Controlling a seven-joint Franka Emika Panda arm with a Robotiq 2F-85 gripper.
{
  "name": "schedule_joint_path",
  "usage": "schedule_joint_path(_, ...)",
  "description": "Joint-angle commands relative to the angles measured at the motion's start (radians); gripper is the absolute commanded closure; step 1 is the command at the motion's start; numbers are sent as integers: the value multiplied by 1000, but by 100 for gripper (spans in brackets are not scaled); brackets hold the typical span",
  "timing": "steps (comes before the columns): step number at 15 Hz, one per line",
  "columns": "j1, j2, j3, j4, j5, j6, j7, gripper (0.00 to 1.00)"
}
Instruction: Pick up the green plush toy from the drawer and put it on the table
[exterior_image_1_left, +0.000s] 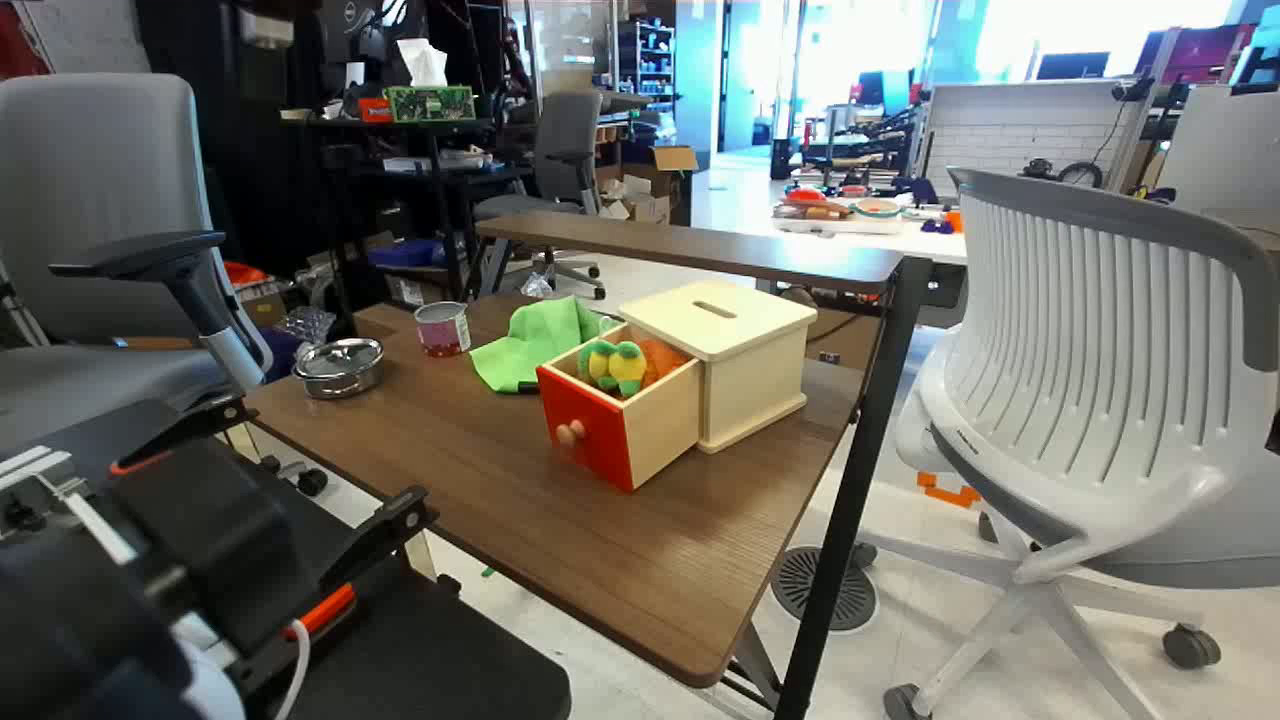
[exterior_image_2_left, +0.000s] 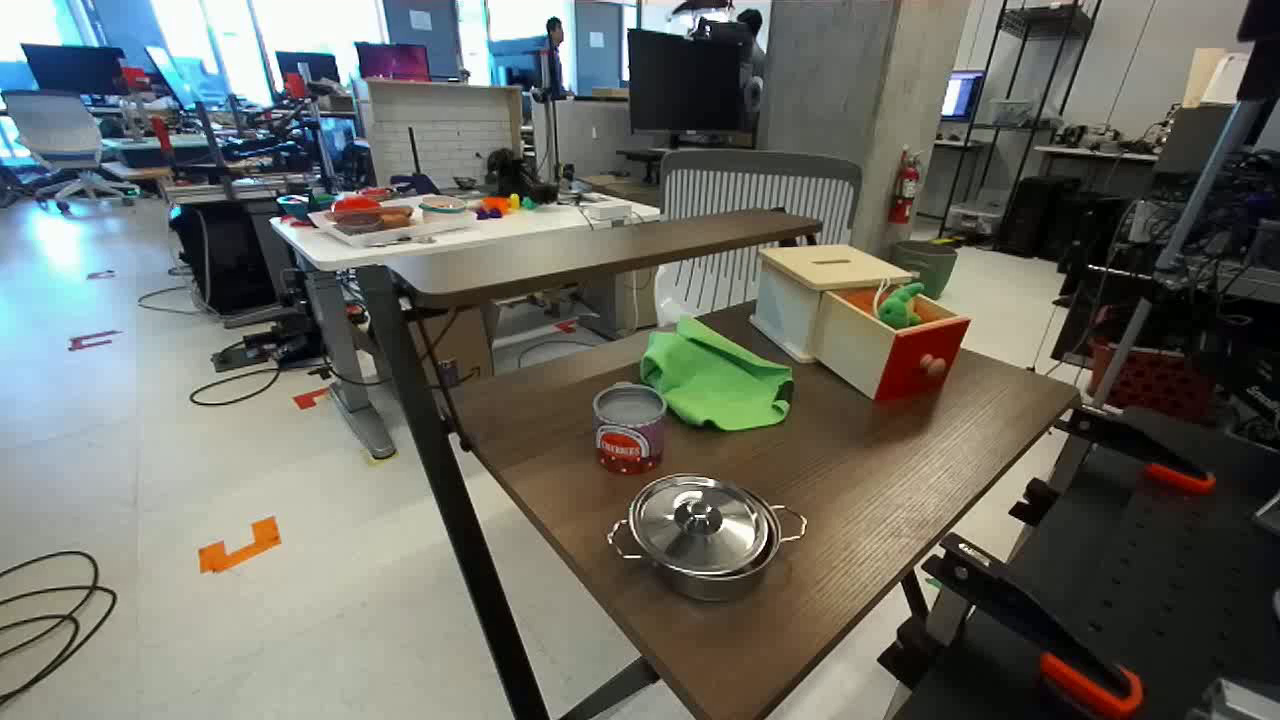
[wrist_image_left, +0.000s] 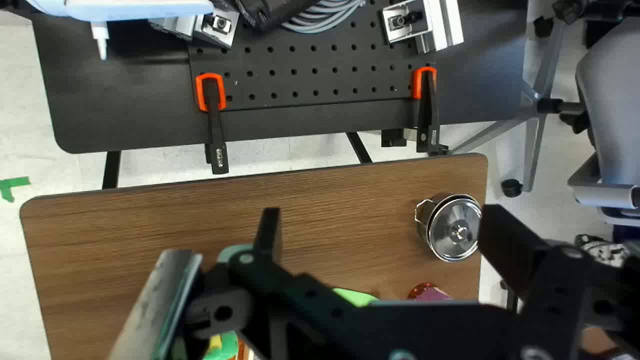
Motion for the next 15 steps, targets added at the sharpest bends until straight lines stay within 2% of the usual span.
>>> schedule_joint_path(1,-30,4,28,1,12,-3,-11,0)
schedule_joint_path(9,-30,4,28,1,12,-3,-11,0)
schedule_joint_path(11,-44,-2,56,-52,2,166,41,0)
schedule_joint_path(15,-42,51,86,-97,8,404,98,0)
